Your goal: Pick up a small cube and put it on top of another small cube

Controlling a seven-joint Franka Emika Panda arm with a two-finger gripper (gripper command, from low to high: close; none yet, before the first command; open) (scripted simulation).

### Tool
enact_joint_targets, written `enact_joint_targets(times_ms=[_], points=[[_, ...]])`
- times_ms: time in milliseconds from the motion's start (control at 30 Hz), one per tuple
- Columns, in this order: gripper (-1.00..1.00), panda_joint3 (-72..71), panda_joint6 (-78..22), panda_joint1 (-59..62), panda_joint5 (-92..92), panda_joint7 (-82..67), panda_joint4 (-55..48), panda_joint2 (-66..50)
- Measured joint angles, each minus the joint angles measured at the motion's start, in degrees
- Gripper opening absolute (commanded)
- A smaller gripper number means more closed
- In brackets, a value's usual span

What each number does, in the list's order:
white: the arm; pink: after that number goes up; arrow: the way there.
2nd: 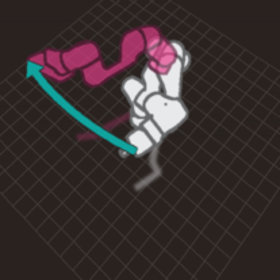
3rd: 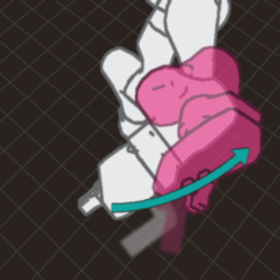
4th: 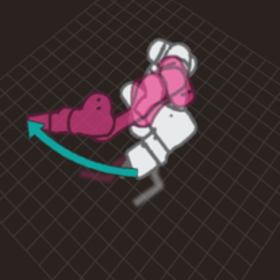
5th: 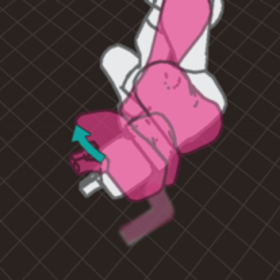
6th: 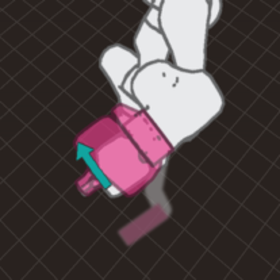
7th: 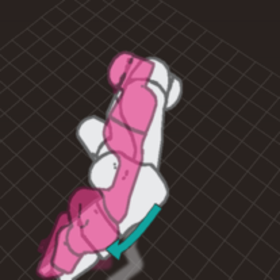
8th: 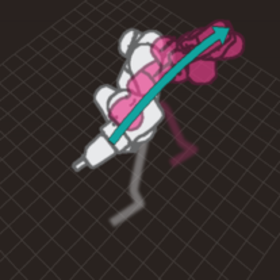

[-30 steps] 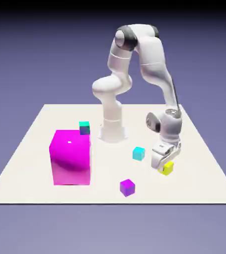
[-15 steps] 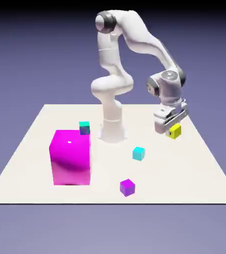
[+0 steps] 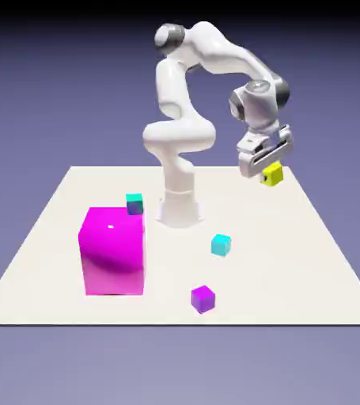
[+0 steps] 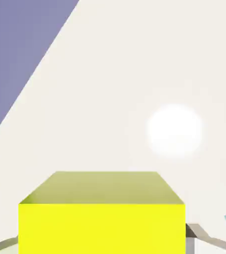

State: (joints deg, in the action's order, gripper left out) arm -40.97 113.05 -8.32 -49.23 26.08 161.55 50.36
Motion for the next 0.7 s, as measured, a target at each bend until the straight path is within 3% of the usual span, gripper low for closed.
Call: enact_joint_targets(times_ms=[700], points=[[-1.0,-38.18,-30.89,28.39,-31.81,-2.86,10.12,43.61]])
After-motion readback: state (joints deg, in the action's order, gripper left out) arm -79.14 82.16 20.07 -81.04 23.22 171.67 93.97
